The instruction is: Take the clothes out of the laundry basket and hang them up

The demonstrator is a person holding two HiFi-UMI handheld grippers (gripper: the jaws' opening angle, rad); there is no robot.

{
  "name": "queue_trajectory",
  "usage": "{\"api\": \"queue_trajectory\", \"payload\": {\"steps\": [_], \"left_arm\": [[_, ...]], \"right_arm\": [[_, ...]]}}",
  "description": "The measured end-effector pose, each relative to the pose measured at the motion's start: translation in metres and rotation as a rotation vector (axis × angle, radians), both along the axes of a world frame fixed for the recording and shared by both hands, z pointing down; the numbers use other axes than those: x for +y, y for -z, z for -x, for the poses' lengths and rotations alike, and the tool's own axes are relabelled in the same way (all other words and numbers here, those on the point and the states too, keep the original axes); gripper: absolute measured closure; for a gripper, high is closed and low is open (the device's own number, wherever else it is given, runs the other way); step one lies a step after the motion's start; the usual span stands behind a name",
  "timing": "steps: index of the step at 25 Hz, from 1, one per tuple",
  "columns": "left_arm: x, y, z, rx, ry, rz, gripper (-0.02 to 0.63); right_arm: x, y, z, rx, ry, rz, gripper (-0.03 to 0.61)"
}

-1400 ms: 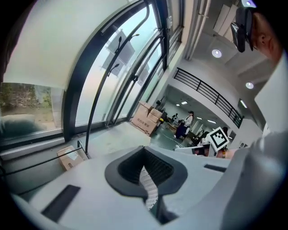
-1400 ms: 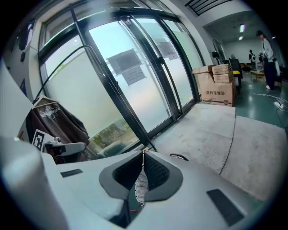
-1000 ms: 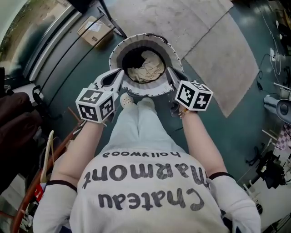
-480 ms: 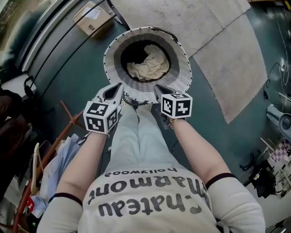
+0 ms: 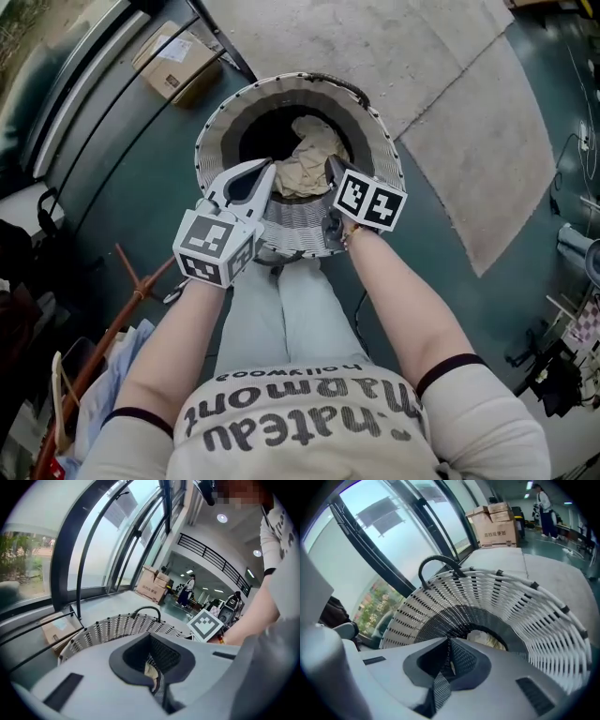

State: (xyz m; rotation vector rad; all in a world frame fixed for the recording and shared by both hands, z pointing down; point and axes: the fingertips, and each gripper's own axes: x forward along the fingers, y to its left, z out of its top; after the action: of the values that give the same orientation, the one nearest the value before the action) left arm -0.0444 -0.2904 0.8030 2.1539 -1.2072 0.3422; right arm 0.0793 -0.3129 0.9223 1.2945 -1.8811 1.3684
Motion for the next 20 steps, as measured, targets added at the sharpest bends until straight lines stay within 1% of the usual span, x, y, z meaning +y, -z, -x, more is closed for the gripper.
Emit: {"api": "queue_trajectory", "payload": {"steps": [3, 5, 8, 9, 11, 13, 15, 17, 20], "left_arm": [[-0.014, -0.024, -0.002, 0.014, 0.022, -0.019, 0.604], [-0.019, -0.041, -0.004, 0.017, 0.021, -0.032, 0.604], [-0.026, -0.071, -0.008, 0.042, 0.024, -0.016, 0.604], [-0.028, -0.081, -0.01, 0.054, 0.027, -0.004, 0.604], [-0.031, -0.098, -0.014, 0.076, 0.034, 0.017, 0.604], [-0.037, -0.109, -0.016, 0.092, 0.042, 0.022, 0.604], [-0.043, -0.115, -0.016, 0.101, 0.05, 0.014, 0.604], [-0.046, -0.119, -0.016, 0.109, 0.054, 0.013, 0.604], [-0.046, -0.123, -0.016, 0.134, 0.043, 0.022, 0.604]], "right_arm": [[-0.005, -0.028, -0.006, -0.002, -0.068, -0.027, 0.541], [-0.005, -0.053, -0.007, -0.008, -0.096, -0.032, 0.541], [-0.007, -0.094, -0.006, 0.017, -0.102, -0.021, 0.538], [-0.008, -0.108, -0.006, 0.024, -0.102, -0.012, 0.527], [-0.01, -0.134, -0.007, 0.033, -0.107, 0.013, 0.396], [-0.013, -0.158, -0.013, 0.062, -0.124, 0.035, 0.387], [-0.017, -0.176, -0.022, 0.097, -0.162, 0.055, 0.367], [-0.016, -0.192, -0.03, 0.129, -0.203, 0.089, 0.317], [-0.01, -0.214, -0.041, 0.223, -0.184, 0.122, 0.301]]}}
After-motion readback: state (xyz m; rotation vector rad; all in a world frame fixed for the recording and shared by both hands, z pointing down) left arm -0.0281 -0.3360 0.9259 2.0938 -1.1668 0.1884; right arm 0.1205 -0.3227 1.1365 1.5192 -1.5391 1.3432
